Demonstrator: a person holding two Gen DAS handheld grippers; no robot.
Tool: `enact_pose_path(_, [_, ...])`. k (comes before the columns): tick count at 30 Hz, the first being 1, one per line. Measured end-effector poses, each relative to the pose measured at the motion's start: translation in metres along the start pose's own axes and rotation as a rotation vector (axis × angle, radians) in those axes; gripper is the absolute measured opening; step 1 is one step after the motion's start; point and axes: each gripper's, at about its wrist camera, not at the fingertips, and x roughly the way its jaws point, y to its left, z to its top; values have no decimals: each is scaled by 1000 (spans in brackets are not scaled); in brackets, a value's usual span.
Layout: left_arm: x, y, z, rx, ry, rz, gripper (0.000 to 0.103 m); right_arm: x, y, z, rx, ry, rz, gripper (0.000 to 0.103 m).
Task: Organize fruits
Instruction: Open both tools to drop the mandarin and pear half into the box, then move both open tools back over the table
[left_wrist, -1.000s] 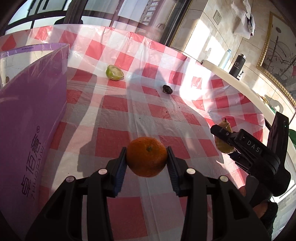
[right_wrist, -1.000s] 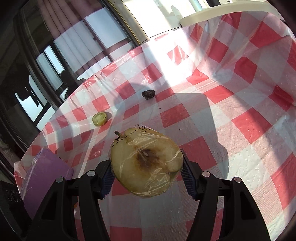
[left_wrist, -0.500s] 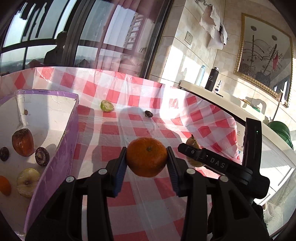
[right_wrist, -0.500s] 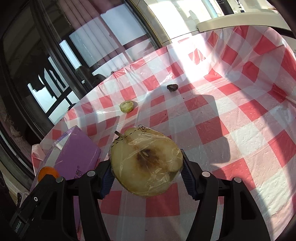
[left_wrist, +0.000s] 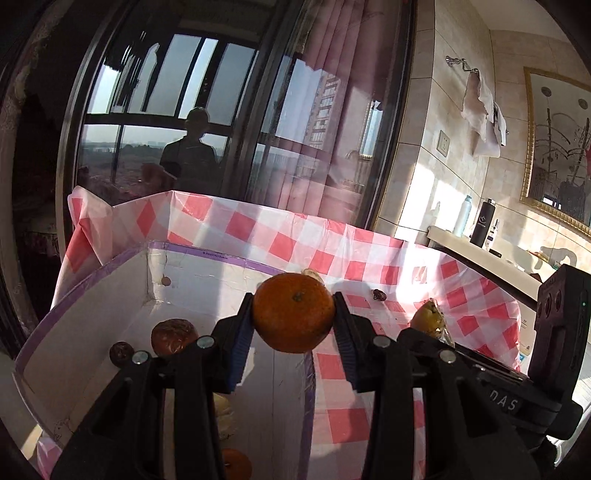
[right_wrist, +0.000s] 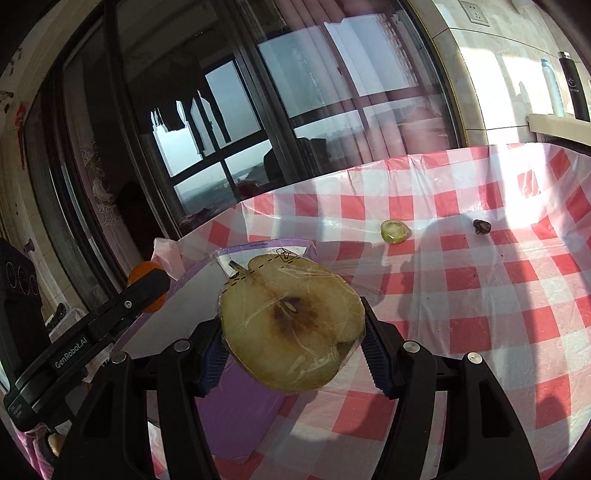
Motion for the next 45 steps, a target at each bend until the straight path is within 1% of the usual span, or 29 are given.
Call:
enact_pose_path(2, [1, 21, 1, -16, 13, 60, 41, 12, 17, -1, -36, 17, 23, 62])
enact_pose_path(5, [9, 43, 1, 12, 61, 159, 41, 31, 43, -3, -92, 49, 51, 62])
enact_pose_path(7, [17, 59, -2, 37, 116, 224, 41, 43, 61, -5, -141, 74, 72, 62])
enact_pose_path(9, [25, 75, -5, 43, 179, 270, 41, 56, 79, -7, -200, 108, 77, 62])
enact_pose_path(12, [38, 96, -9, 49, 276, 328, 41, 80, 102, -12, -314, 176, 41, 62])
enact_pose_path(16, [56, 109, -13, 106, 427, 357, 42, 121, 119, -18, -468, 316, -48, 62])
enact_pose_path(19, [66, 117, -17, 110, 511, 343, 42, 151, 119, -21, -549, 428, -111, 62])
enact_pose_path(22, [76, 120, -21, 111, 562, 344, 42, 174, 114, -25, -588, 502, -172, 62])
enact_pose_path(24, [79, 122, -20, 101, 581, 340, 42, 181, 108, -23, -584, 523, -192, 62])
enact_pose_path(27, [83, 122, -20, 96, 601, 340, 42, 188, 100, -21, -587, 564, -260, 62])
enact_pose_path(31, [84, 121, -20, 98, 602, 343, 43, 189, 101, -22, -599, 569, -264, 61])
enact_pose_path(32, [84, 121, -20, 94, 604, 344, 46, 191, 102, -22, -602, 573, -269, 62])
enact_pose_path(33, [83, 121, -19, 88, 599, 336, 53, 192, 102, -22, -603, 573, -273, 62])
enact_pose_path(34, [82, 121, -17, 82, 593, 328, 57, 191, 103, -21, -606, 567, -274, 65])
enact_pose_path(35, [80, 120, -16, 81, 585, 326, 65, 190, 103, -21, -606, 561, -272, 69])
enact_pose_path(36, [79, 120, -16, 83, 580, 324, 71, 189, 104, -20, -604, 554, -273, 71])
enact_pose_path(38, [78, 119, -17, 87, 575, 328, 72, 188, 105, -19, -599, 539, -273, 74])
enact_pose_path(39, [77, 119, -17, 85, 571, 331, 74, 186, 105, -19, -597, 527, -273, 75])
enact_pose_path(40, [76, 120, -16, 80, 568, 331, 75, 184, 104, -18, -590, 510, -273, 78])
enact_pose_path(43, [73, 121, -14, 73, 553, 340, 81, 172, 102, -15, -564, 440, -270, 79])
enact_pose_path(45, [70, 120, -13, 71, 543, 346, 91, 158, 98, -13, -548, 363, -260, 80])
